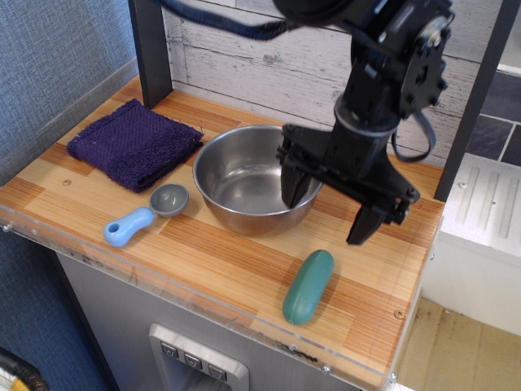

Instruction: Slide the bowl to the upper right corner of table

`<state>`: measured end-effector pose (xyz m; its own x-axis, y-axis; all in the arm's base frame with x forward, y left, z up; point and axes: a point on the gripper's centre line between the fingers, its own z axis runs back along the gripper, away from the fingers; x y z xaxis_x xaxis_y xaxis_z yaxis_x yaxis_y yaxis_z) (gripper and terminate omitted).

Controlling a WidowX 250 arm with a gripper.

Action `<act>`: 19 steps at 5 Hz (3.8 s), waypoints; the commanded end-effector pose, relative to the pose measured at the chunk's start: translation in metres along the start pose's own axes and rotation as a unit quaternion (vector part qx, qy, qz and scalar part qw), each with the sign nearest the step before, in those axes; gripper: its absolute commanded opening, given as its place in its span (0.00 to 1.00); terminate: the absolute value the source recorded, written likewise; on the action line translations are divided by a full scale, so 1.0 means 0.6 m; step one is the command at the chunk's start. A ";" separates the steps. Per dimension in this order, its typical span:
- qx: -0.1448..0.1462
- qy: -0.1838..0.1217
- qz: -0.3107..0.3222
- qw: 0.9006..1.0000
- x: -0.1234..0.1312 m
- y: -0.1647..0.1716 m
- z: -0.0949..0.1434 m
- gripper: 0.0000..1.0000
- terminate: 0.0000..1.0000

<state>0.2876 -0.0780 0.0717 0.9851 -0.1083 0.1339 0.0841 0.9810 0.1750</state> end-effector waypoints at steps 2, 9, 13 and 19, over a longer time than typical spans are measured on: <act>0.012 -0.032 -0.006 0.999 0.029 0.022 0.028 1.00 0.00; -0.048 0.019 -0.006 0.999 0.034 0.058 -0.091 0.00 0.00; -0.029 -0.009 -0.033 0.999 0.059 0.061 0.012 0.00 0.00; -0.003 -0.028 -0.188 0.982 0.132 -0.083 -0.031 0.00 0.00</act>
<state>0.3594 -0.1300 0.0355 0.8789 -0.4740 0.0531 0.4544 0.8659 0.2091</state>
